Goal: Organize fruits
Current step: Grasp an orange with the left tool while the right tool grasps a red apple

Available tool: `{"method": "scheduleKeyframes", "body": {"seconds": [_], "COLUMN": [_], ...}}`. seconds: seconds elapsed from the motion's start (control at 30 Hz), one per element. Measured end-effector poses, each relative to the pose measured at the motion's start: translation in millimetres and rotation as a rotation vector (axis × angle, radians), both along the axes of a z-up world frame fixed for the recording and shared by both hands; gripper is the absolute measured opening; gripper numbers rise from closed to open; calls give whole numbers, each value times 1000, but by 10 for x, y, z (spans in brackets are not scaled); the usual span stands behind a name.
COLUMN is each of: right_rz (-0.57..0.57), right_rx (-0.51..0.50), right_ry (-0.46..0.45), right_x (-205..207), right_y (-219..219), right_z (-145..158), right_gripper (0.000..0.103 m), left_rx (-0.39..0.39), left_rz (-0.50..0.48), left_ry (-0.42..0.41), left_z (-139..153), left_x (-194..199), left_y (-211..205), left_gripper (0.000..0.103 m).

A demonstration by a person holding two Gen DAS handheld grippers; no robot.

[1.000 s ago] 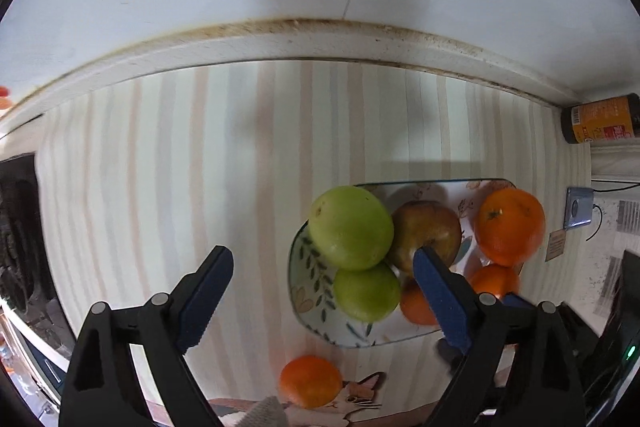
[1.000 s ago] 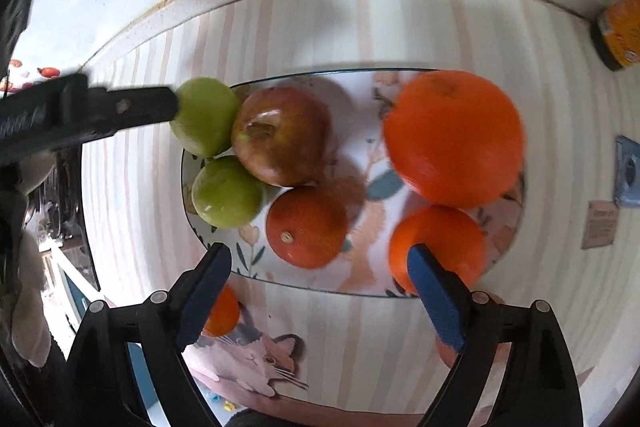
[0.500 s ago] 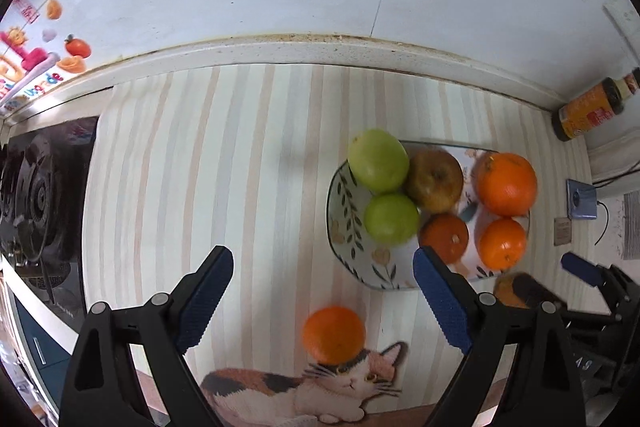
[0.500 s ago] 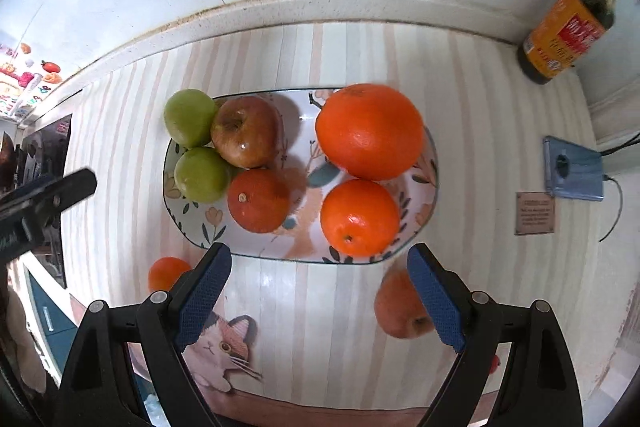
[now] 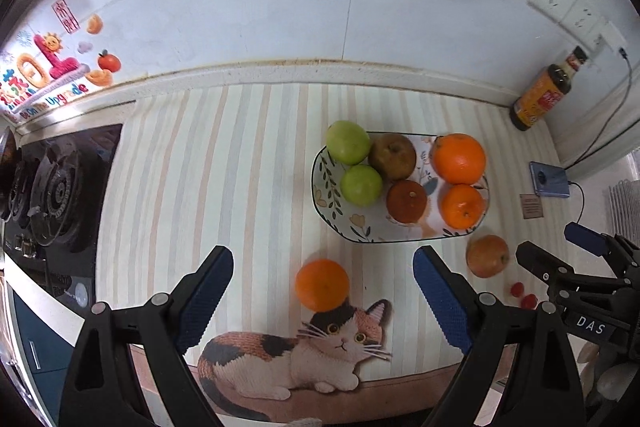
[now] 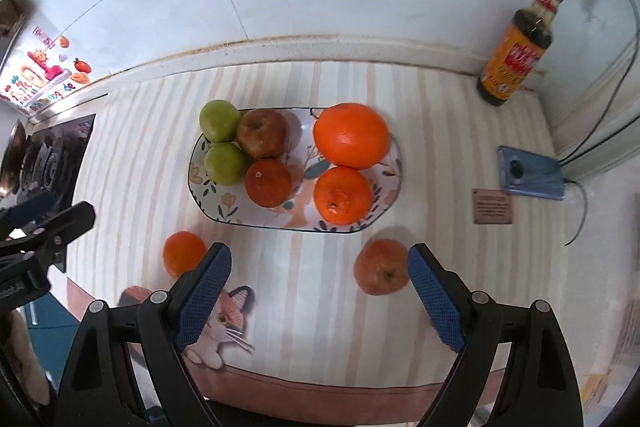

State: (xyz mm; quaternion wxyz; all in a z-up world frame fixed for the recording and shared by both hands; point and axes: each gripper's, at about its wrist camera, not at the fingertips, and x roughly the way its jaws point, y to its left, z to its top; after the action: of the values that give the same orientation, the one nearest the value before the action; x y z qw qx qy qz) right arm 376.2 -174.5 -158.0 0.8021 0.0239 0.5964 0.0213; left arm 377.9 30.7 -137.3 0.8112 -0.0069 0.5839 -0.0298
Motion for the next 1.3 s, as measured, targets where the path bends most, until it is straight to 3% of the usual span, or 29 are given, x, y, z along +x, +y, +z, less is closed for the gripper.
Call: {"method": "scheduleKeyframes", "body": {"seconds": [0.53,0.7,0.8,0.9,1.0,1.3], "right_rz": [-25,-52,-88,-132,-176,-239], "right_rx": [49,69,89,117,117,149], "right_ry": [-123,-131,-127,-105,-63,101], "right_x": [-731,-829,-825,-745,-594,-106], "right_y": [-38,-125,-252,-448,-652,-959], "right_z": [625,633,533,356,103,-849], "right_gripper": [92,92,99,99,99,99], "left_rx": [-29,-51,-62,-55,-16,-26], "left_rz": [-21,-7,19,38,56,70], "left_ry": [-79,-78,-73,-46,-6,297], "left_z": [421,426,360,192,-82,-1211], "left_x": [-535,-568,-519,-418,-285,94], "left_y": [-96,-105,-88,-76,-59,-110], "left_gripper": [92,92,92,99,99,99]}}
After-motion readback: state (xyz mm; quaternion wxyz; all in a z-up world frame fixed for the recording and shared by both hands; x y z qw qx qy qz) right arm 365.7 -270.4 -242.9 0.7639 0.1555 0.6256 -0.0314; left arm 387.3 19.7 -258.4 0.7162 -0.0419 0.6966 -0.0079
